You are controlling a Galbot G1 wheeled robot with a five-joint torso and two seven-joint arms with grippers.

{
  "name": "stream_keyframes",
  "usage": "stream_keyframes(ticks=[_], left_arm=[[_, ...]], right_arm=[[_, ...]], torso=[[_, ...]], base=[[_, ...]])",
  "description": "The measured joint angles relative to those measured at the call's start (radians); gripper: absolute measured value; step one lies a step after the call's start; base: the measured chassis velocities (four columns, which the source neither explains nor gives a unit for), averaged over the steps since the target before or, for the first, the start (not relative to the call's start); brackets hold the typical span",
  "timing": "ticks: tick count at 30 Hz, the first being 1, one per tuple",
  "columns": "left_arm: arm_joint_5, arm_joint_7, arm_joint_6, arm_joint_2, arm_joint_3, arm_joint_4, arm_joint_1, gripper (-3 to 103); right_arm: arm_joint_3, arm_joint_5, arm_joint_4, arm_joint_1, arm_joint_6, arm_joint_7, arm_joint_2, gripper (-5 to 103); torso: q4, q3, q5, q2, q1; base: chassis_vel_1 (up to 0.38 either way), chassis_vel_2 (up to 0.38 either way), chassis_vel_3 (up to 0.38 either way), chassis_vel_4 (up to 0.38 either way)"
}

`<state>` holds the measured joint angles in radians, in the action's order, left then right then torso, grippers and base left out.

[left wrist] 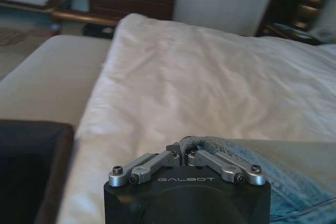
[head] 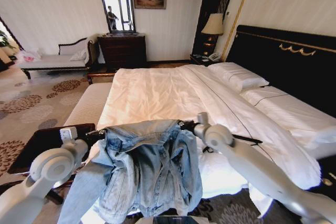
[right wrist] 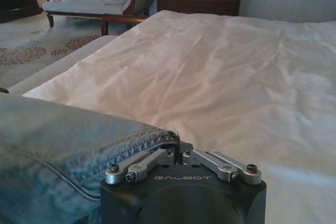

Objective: Pick up the clothes from the bed and hang them on the clothes hanger.

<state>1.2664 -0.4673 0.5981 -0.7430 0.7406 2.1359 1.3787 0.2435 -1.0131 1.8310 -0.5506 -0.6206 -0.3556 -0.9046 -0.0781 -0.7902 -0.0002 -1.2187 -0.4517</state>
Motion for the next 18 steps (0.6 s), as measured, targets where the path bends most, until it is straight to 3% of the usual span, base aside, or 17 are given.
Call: stream_keyframes(ticks=[6, 7, 16, 18], left_arm=[[-0.044, 0.019, -0.015, -0.059, -0.059, -0.148, -0.107, 2], [-0.044, 0.019, -0.015, -0.059, -0.059, -0.148, -0.107, 2], [-0.102, 0.027, -0.045, -0.106, -0.279, -0.381, -0.357, 2], [-0.103, 0.028, -0.046, -0.107, -0.288, -0.394, -0.369, 2]], right_arm=[[0.133, 0.06, -0.226, 0.132, 0.056, 0.024, -0.11, 2], [0.133, 0.06, -0.226, 0.132, 0.056, 0.024, -0.11, 2], [0.207, 0.173, -0.545, 0.272, 0.124, 0.039, -0.326, 2], [0.207, 0.18, -0.562, 0.277, 0.128, 0.04, -0.335, 2]], torso=[[0.0002, 0.0, -0.0001, 0.0, 0.0], [0.0002, 0.0, -0.0001, 0.0, 0.0], [0.0003, 0.0, -0.0001, 0.0, 0.0], [0.0003, 0.0, -0.0001, 0.0, 0.0]], base=[[0.0, 0.0, 0.0, 0.0], [0.0, 0.0, 0.0, 0.0], [0.0, 0.0, 0.0, 0.0], [0.0, 0.0, 0.0, 0.0]])
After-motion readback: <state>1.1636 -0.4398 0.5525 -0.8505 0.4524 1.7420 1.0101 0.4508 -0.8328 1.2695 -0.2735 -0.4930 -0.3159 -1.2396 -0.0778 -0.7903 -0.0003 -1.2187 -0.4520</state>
